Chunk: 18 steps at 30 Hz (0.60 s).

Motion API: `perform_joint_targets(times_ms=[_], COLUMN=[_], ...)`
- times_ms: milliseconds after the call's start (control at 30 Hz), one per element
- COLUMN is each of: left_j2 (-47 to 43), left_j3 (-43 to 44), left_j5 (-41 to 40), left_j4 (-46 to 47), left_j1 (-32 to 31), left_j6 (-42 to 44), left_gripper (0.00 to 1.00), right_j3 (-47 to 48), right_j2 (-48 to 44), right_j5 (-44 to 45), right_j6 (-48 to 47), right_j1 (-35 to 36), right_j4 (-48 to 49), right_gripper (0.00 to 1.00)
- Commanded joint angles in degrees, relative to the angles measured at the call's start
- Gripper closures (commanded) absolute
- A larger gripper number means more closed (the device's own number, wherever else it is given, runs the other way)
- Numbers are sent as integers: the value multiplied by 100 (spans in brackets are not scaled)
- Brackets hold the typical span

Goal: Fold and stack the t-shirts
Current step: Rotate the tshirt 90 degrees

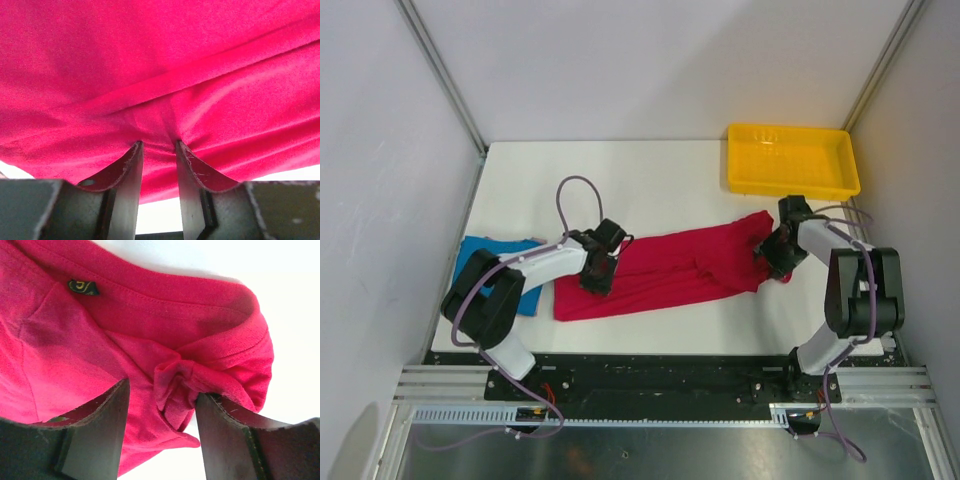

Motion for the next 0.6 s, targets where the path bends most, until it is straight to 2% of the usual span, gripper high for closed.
perform_joint_targets(times_ms=[0,300,567], left_j2=[-262,-499,-601], left_j3=[-436,-362,-138], left_j5=[759,1280,1463], left_j4=[-306,-298,-296], left_j1=[-281,-686,-727], left_j6=[-464,-897,-973], left_gripper=[62,63,63], right_j3=[638,2677,5426], right_j2=[832,2379,4023], right_j5=[554,573,547], right_j6=[-137,-468,-1204], right_j1=[449,1384,2193], right_j4=[691,234,-944], right_gripper=[42,43,44])
